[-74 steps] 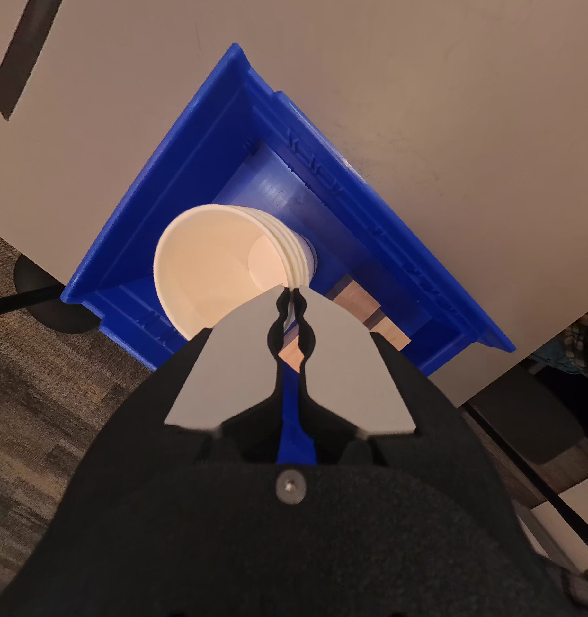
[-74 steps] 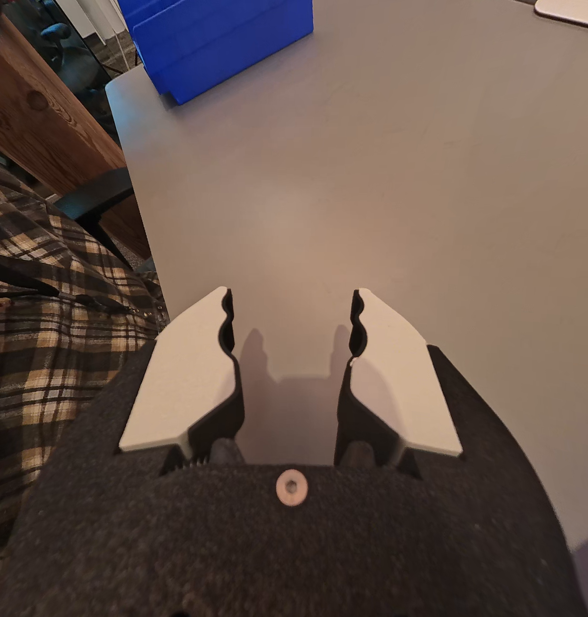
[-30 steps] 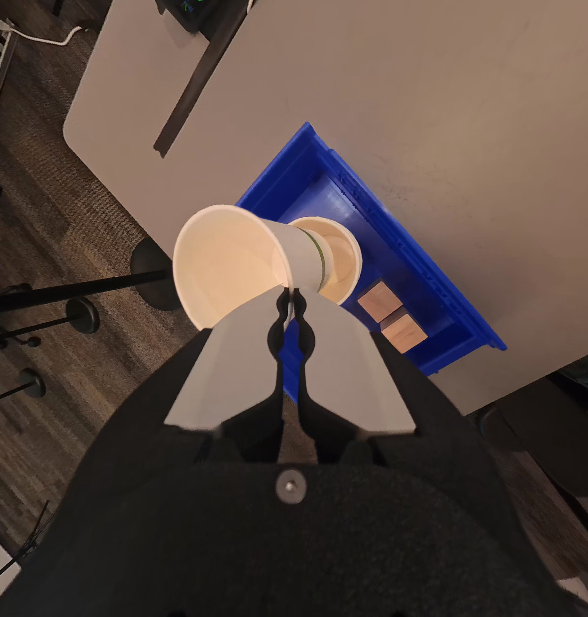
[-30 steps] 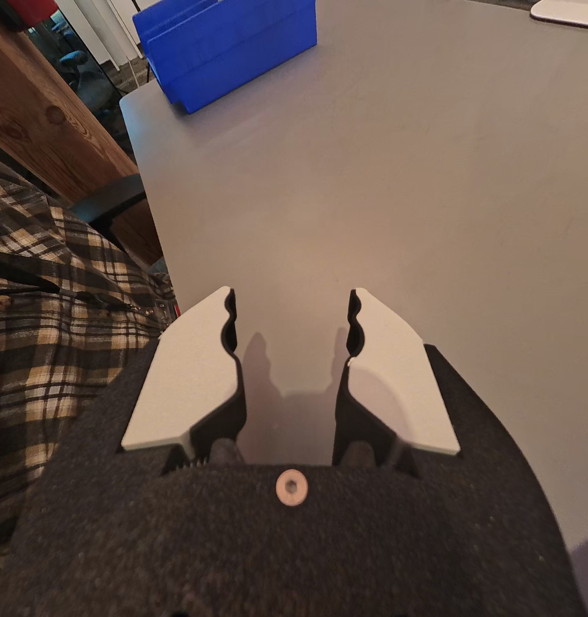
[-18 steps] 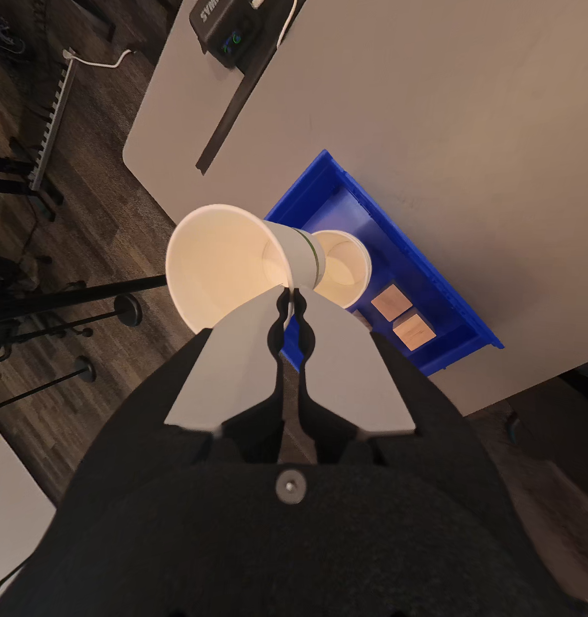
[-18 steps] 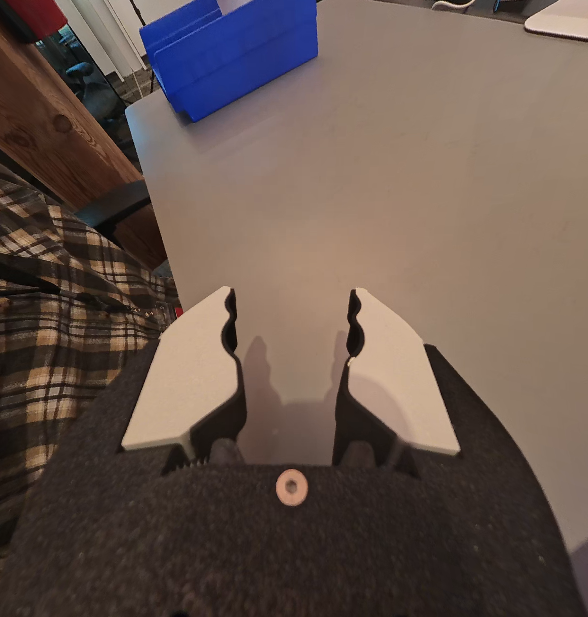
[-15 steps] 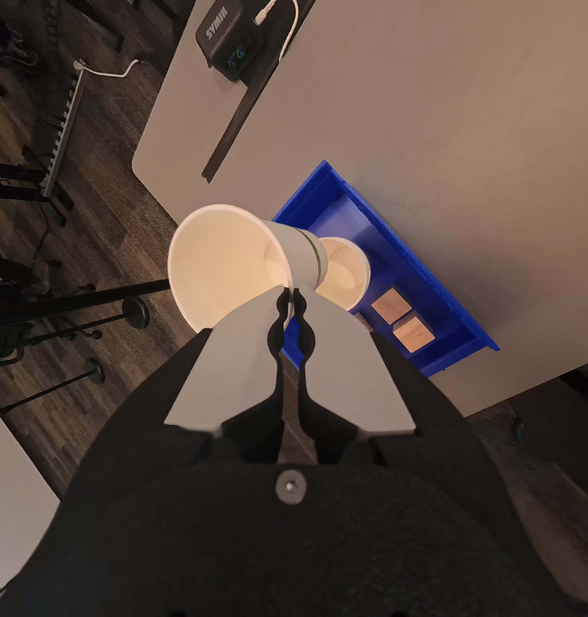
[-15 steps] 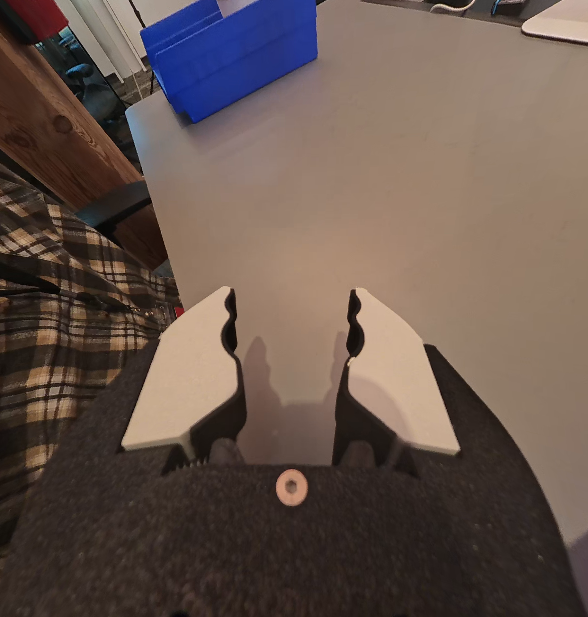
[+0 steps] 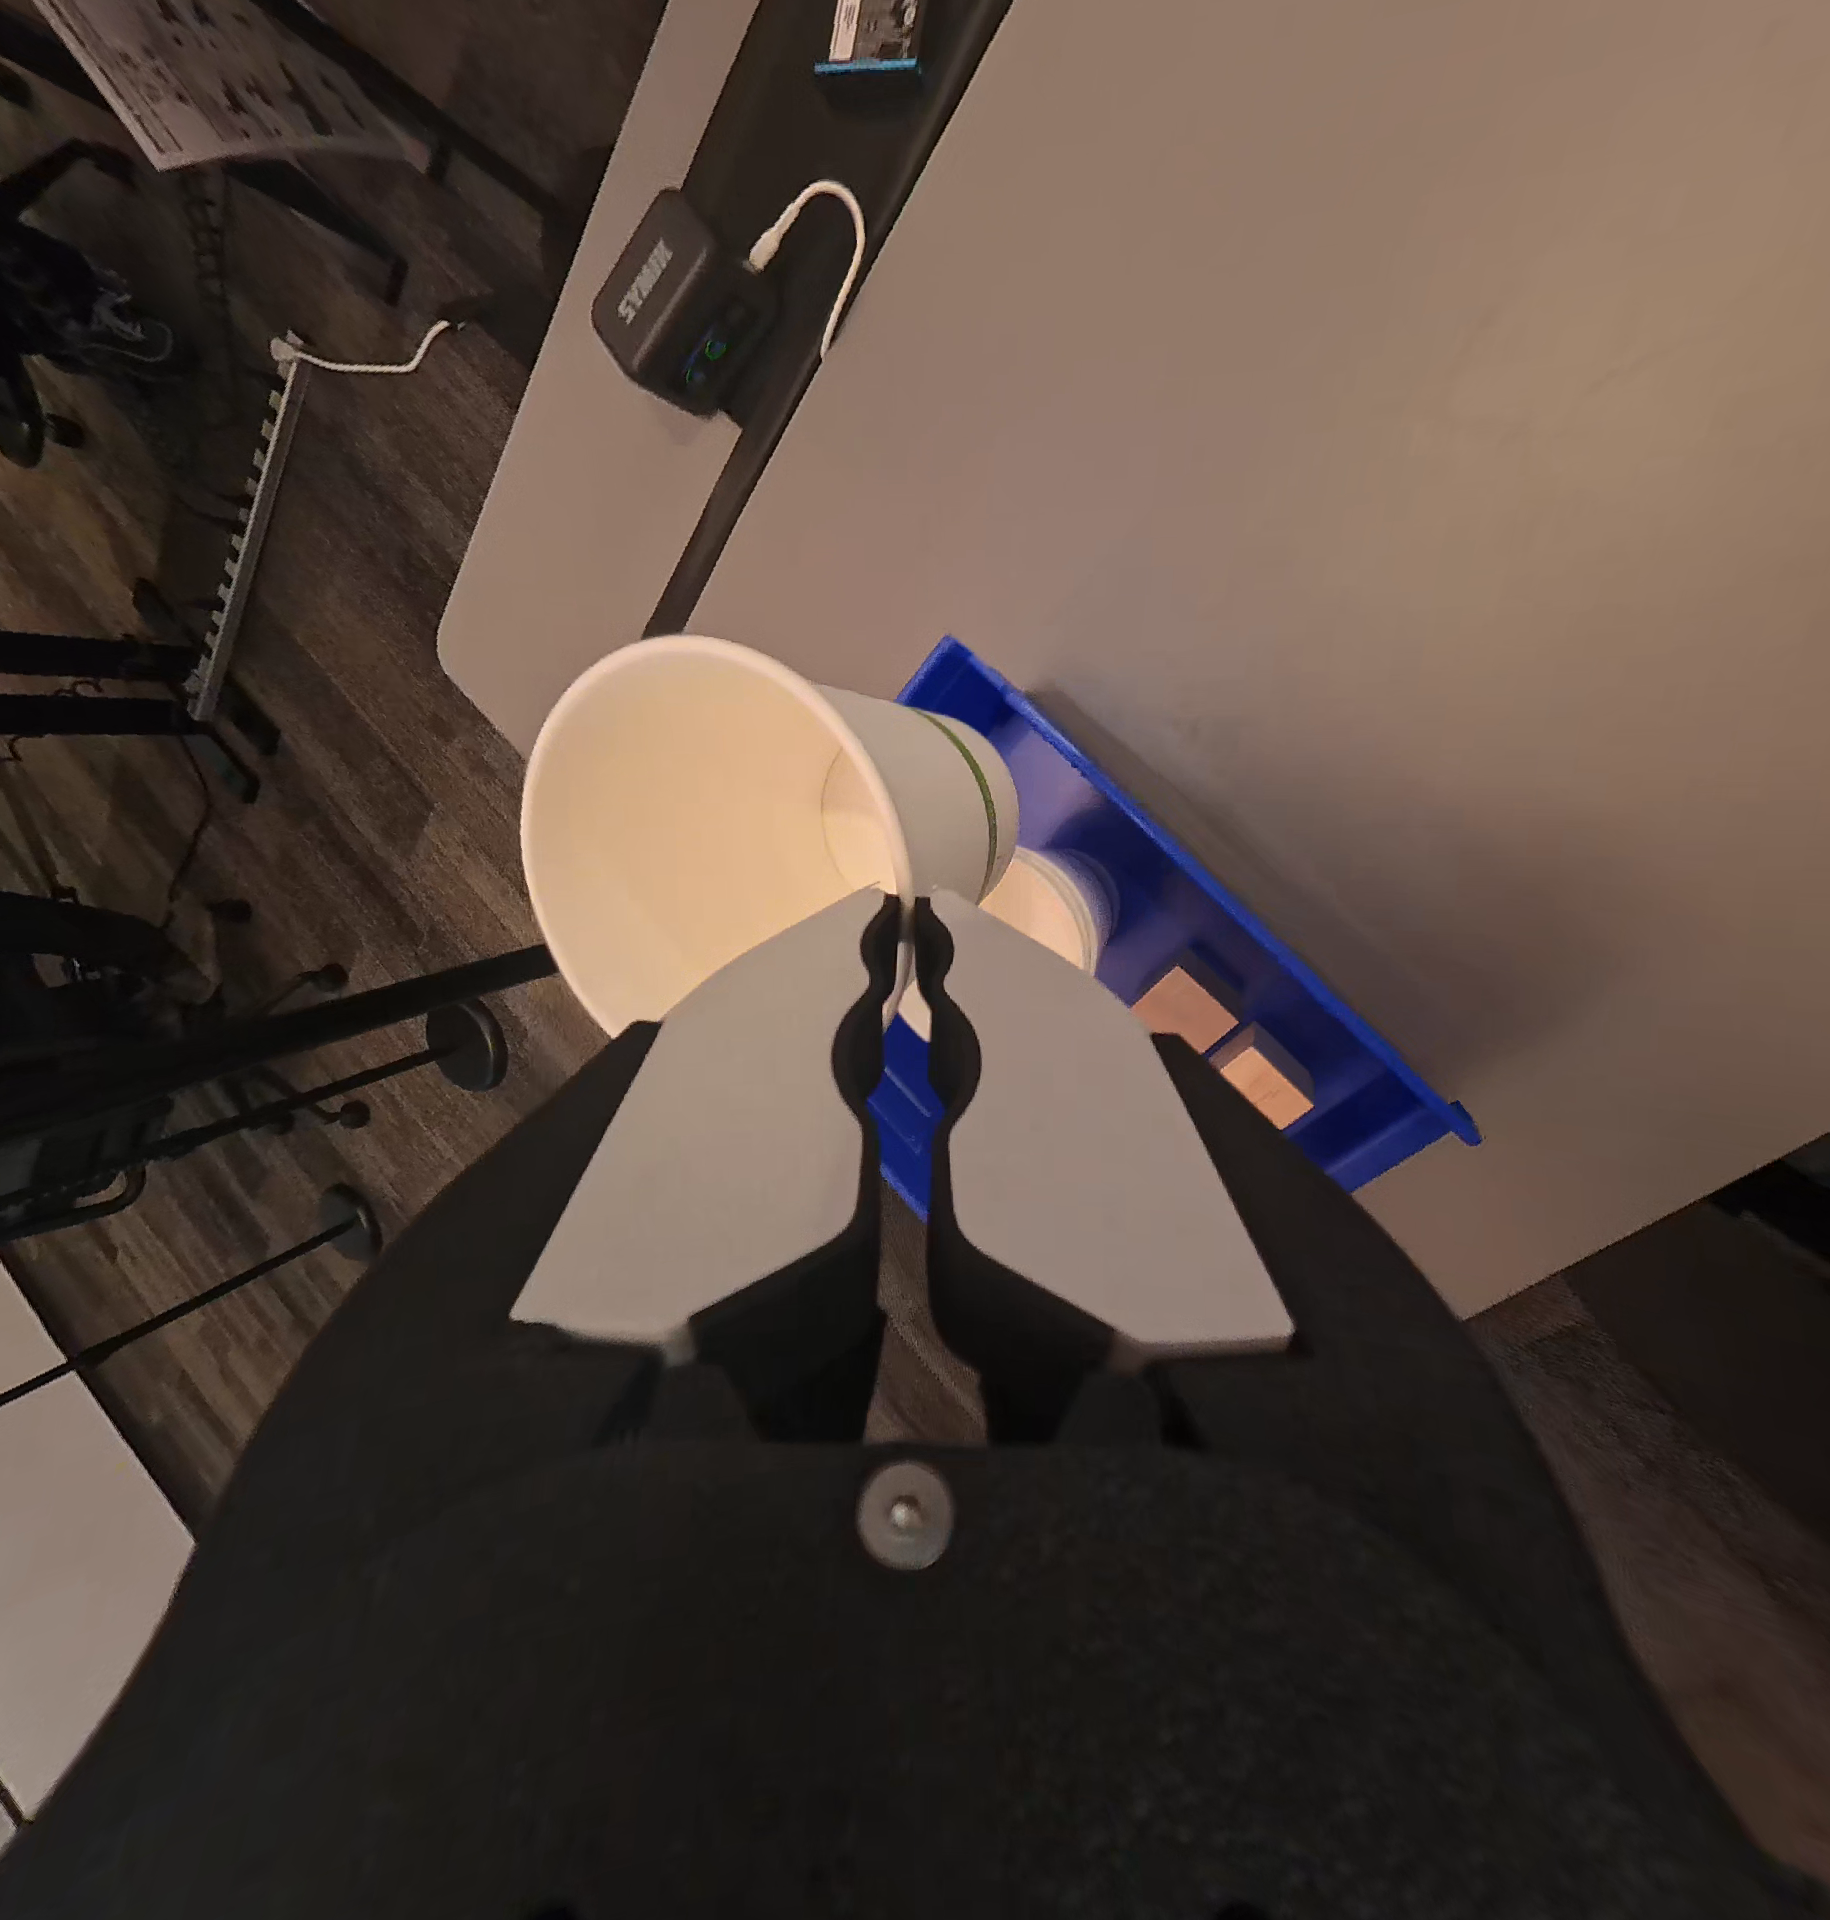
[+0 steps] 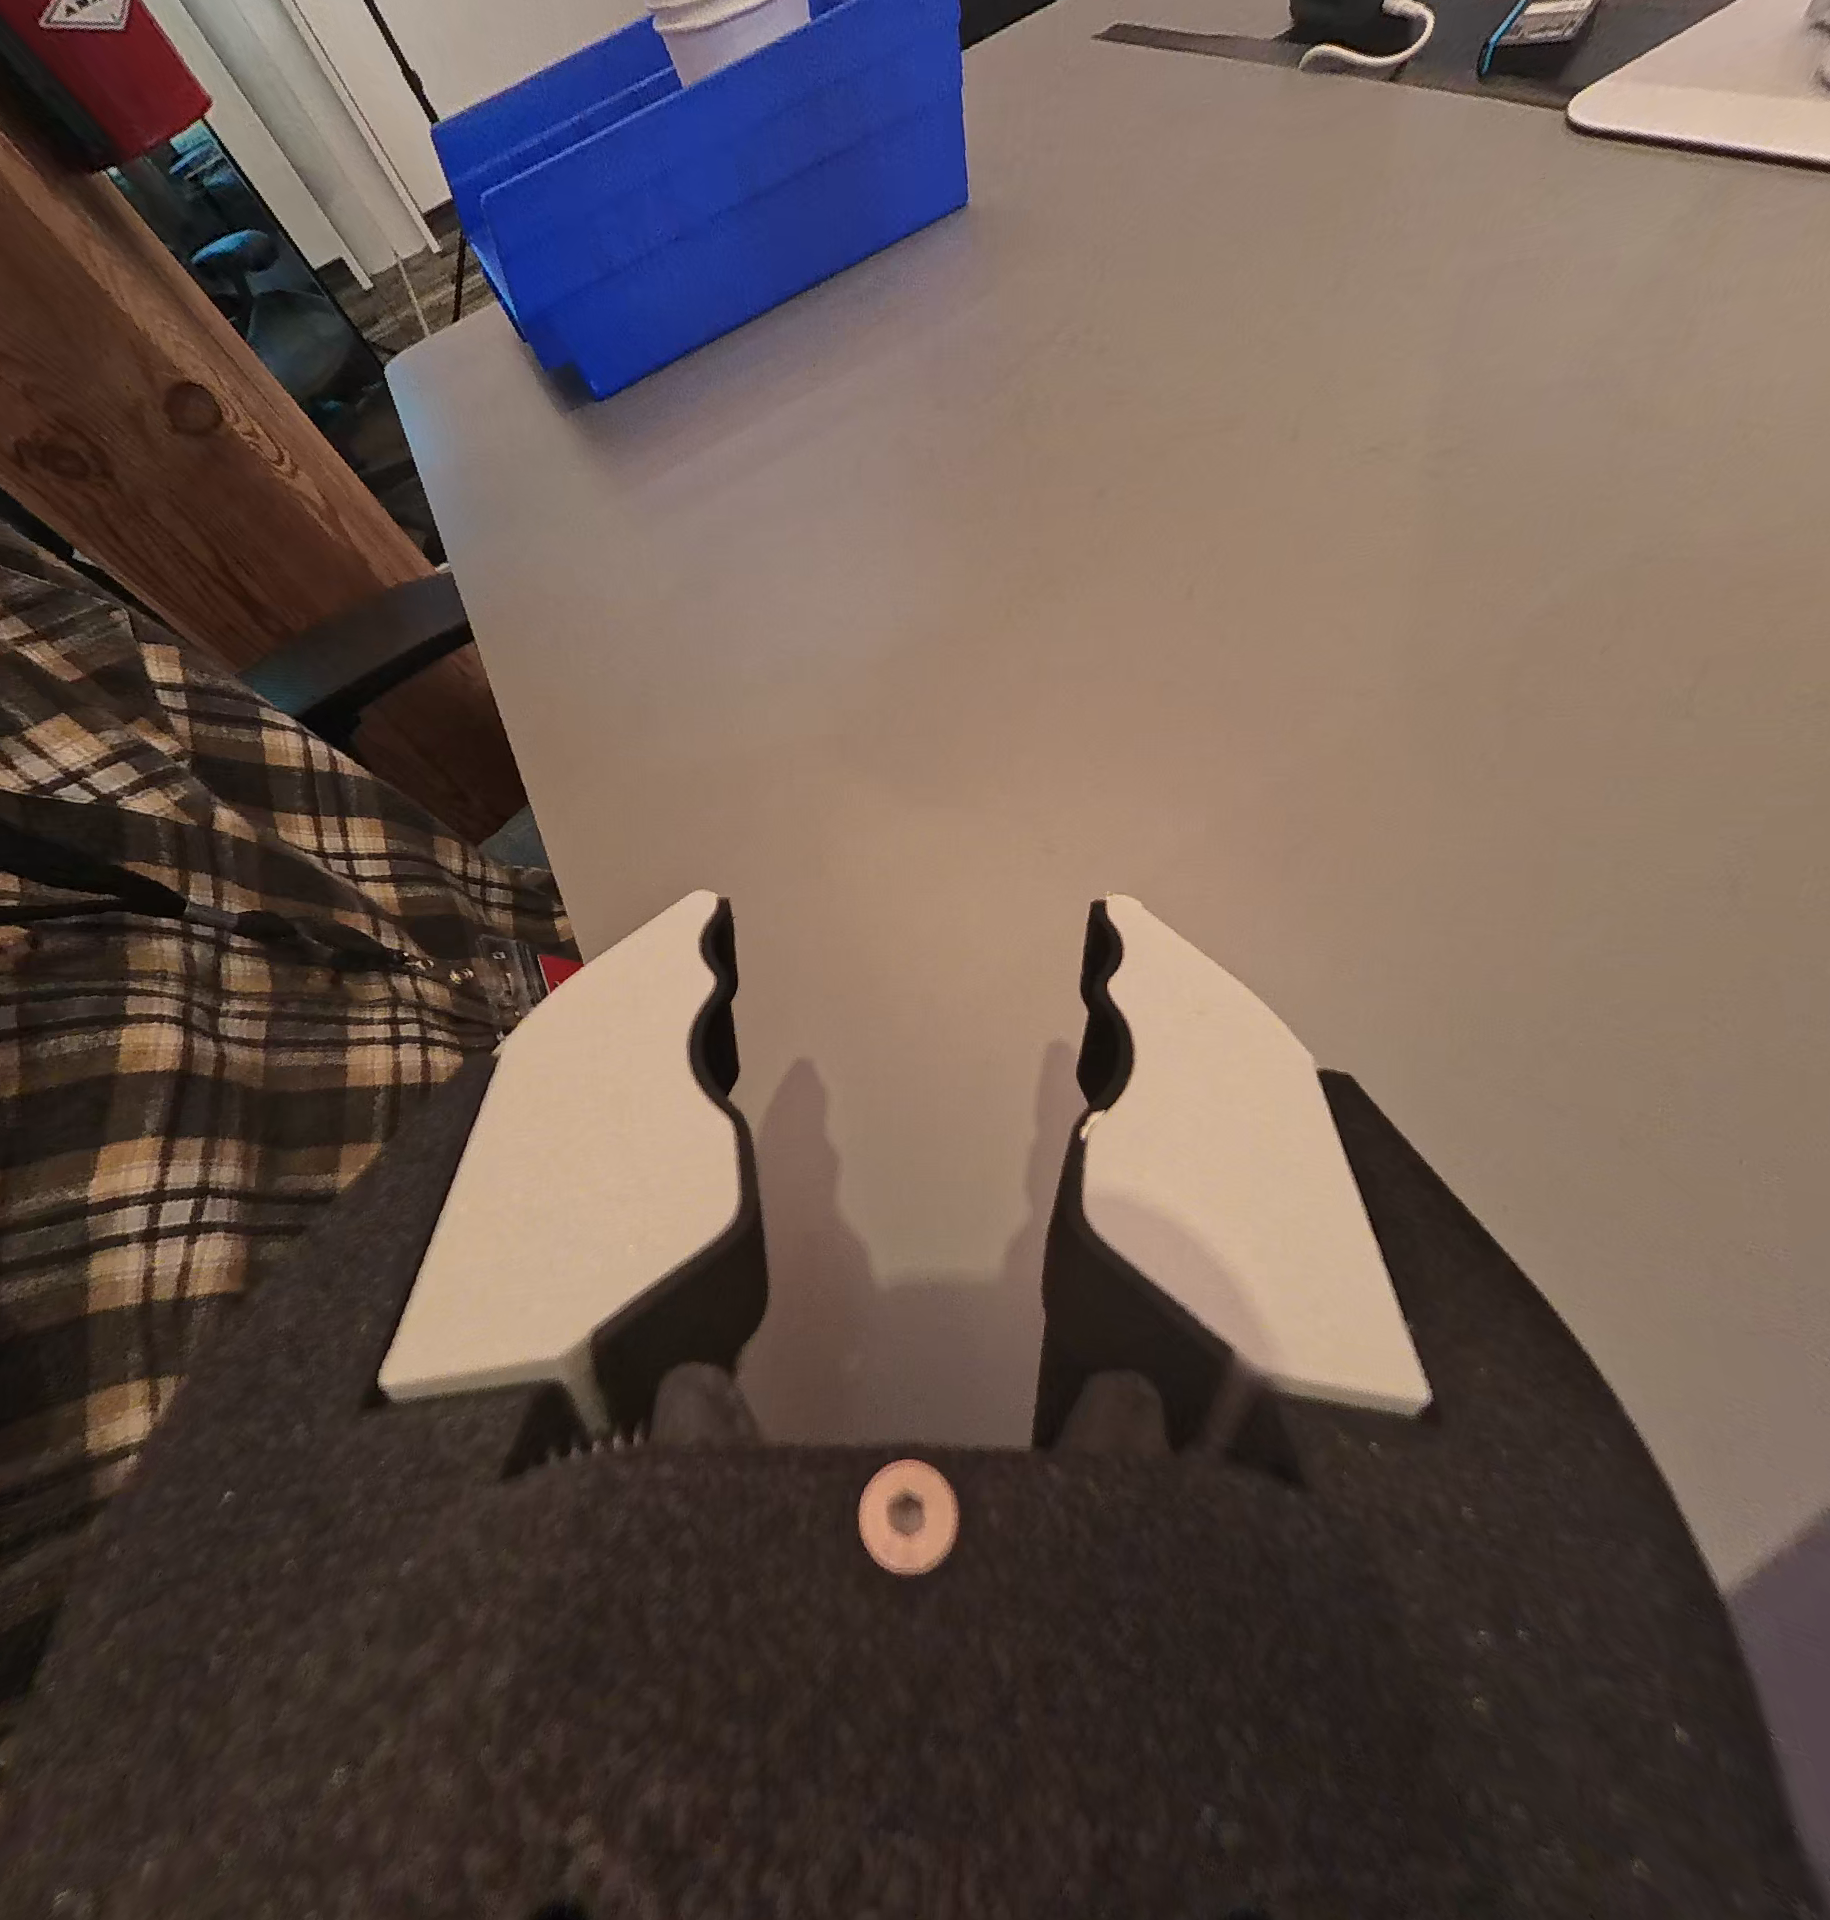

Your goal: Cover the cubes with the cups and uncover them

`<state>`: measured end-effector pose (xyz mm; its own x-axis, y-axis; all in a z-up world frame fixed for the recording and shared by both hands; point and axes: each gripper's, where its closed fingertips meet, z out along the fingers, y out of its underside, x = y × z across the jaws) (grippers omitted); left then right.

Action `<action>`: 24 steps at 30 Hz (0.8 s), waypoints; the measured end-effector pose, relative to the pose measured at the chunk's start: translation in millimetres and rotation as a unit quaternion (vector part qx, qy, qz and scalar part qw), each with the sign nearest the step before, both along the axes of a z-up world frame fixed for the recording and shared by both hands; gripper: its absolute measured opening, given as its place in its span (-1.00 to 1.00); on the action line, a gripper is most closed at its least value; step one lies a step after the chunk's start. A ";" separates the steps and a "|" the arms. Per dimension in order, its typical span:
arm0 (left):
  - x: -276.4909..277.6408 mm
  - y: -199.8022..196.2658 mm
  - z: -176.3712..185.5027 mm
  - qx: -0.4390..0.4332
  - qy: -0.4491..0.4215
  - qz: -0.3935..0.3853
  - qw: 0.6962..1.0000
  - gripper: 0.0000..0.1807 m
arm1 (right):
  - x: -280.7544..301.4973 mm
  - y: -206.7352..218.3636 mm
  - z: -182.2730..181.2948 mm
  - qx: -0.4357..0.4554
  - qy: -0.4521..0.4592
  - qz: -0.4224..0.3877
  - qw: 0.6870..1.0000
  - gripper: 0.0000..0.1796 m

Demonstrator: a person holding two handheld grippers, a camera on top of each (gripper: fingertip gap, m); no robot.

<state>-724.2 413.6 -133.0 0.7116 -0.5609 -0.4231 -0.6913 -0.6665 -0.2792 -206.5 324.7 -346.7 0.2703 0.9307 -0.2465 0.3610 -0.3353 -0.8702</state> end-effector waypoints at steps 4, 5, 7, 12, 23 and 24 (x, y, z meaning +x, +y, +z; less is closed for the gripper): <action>15.6 4.5 -2.6 -0.003 0.005 -0.017 1.000 -0.97 | 0.2 -0.5 0.6 0.000 -0.001 0.000 1.000 -0.29; 19.0 5.5 -3.4 -0.004 0.006 -0.021 1.000 -0.97 | 0.3 -0.5 0.7 0.001 -0.001 0.000 1.000 -0.29; 24.9 7.0 -5.0 -0.006 0.006 -0.027 1.000 -0.97 | 0.3 -0.7 0.8 0.000 0.000 -0.001 1.000 -0.29; 33.9 9.6 -8.2 -0.008 0.006 -0.038 0.999 -0.97 | 0.0 -0.4 -0.3 -0.002 0.001 -0.001 1.000 -0.29; 25.6 9.6 -17.5 -0.017 0.013 -0.028 0.999 -0.97 | 0.4 -1.0 -4.0 -0.008 0.000 -0.001 1.000 -0.29; 20.7 8.5 -19.3 -0.020 0.018 -0.022 0.999 -0.97 | 0.7 -1.0 -4.4 -0.008 0.000 -0.001 1.000 -0.29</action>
